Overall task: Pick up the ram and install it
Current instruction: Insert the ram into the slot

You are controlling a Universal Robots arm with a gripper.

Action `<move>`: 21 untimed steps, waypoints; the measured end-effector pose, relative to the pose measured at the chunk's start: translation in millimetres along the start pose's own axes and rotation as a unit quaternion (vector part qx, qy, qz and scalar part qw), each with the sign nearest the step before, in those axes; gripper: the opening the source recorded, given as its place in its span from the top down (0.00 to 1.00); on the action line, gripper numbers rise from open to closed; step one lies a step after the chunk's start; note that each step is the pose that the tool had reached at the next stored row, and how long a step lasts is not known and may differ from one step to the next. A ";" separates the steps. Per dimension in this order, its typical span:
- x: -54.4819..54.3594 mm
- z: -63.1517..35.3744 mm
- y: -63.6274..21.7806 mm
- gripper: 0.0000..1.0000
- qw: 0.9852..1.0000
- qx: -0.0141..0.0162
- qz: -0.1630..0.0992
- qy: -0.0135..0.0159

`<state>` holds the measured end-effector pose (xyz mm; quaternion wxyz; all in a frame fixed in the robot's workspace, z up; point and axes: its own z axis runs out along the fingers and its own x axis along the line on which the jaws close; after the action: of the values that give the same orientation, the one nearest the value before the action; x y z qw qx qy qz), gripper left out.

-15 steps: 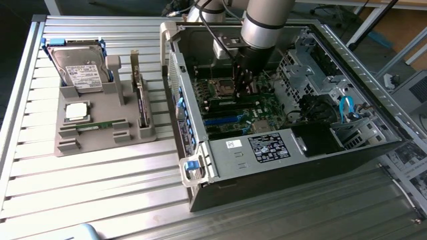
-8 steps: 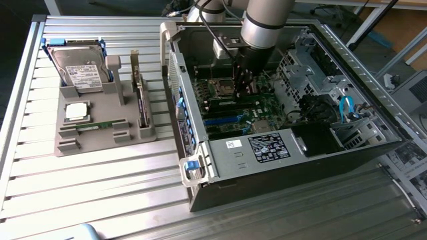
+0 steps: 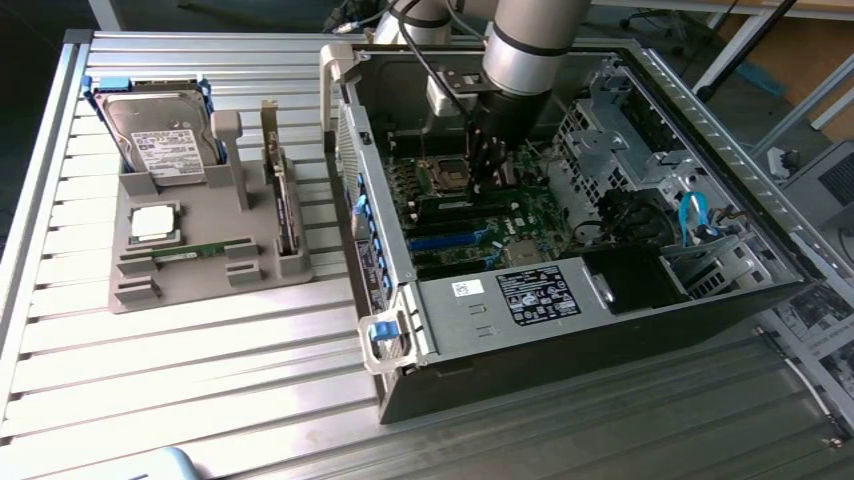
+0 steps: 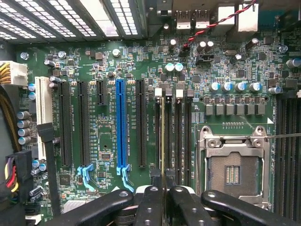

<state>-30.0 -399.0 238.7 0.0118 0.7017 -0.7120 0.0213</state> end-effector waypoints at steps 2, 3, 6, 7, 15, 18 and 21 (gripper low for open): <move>0.4 0.0 0.0 0.88 1.000 0.000 0.000 0.000; 0.8 0.1 0.0 0.88 1.000 0.000 0.000 0.000; 1.7 0.6 0.0 0.88 1.000 0.000 0.000 0.000; 1.7 0.6 0.0 0.88 1.000 0.000 0.000 0.000; 1.6 3.1 -0.1 0.88 1.000 0.000 0.000 -0.002; 1.6 4.4 -0.4 0.88 1.000 -0.001 0.000 -0.003; 1.5 5.0 -3.4 0.88 1.000 -0.001 0.000 -0.004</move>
<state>-26.6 -400.8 233.8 0.0099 0.7018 -0.7121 0.0182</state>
